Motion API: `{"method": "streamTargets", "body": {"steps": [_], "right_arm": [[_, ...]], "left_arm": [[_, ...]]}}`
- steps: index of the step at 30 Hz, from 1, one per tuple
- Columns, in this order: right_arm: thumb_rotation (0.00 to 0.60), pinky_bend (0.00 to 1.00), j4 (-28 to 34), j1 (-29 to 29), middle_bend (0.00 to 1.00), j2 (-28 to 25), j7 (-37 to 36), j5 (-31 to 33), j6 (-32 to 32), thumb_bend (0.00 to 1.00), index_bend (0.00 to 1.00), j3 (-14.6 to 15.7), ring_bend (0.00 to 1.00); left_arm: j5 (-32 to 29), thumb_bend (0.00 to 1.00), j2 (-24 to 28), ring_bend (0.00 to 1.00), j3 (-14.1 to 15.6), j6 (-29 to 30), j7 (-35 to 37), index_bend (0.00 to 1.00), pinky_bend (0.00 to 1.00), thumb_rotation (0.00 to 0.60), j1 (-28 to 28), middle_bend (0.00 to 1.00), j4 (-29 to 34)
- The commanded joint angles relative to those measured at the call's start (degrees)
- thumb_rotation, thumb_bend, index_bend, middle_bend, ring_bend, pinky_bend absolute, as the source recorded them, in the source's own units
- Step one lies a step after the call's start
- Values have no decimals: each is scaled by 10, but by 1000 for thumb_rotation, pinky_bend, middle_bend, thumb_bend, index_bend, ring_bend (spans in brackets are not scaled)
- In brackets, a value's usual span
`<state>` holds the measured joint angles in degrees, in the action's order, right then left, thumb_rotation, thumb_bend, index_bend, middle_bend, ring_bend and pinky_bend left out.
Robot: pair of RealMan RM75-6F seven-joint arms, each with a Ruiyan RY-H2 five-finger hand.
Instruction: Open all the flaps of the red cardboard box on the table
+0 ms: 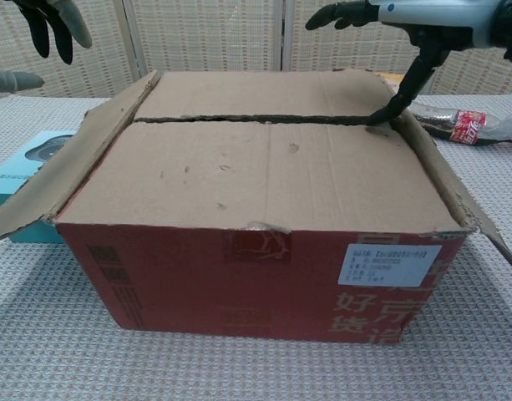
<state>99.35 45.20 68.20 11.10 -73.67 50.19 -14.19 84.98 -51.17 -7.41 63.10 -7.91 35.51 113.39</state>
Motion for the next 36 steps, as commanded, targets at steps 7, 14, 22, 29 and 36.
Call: {"method": "streamTargets", "body": {"steps": [7, 14, 22, 29, 36], "right_arm": [[600, 0, -46, 34, 40, 57, 47, 27, -2, 74, 0, 0, 2], [600, 0, -59, 36, 44, 65, 39, 11, 43, 244, 0, -19, 11], [600, 0, -90, 37, 61, 68, 23, -7, 104, 244, 0, -53, 29], [600, 0, -129, 61, 70, 72, 21, 27, 103, 244, 0, -92, 49], [600, 0, -197, 101, 69, 97, 60, 108, 86, 245, 0, -128, 48]], "left_arm": [[3, 393, 1, 423, 0, -1, 2, 341, 0, 600, -4, 425, -2], [8, 393, 4, 423, -2, 3, 7, 341, 0, 600, -8, 425, -3], [19, 392, 6, 420, -4, 0, 18, 347, 0, 600, -6, 425, -4], [29, 392, 8, 420, -6, 3, 15, 347, 0, 600, -6, 425, 1], [46, 391, 10, 420, -8, 3, 27, 347, 0, 600, -3, 425, 3]]}}
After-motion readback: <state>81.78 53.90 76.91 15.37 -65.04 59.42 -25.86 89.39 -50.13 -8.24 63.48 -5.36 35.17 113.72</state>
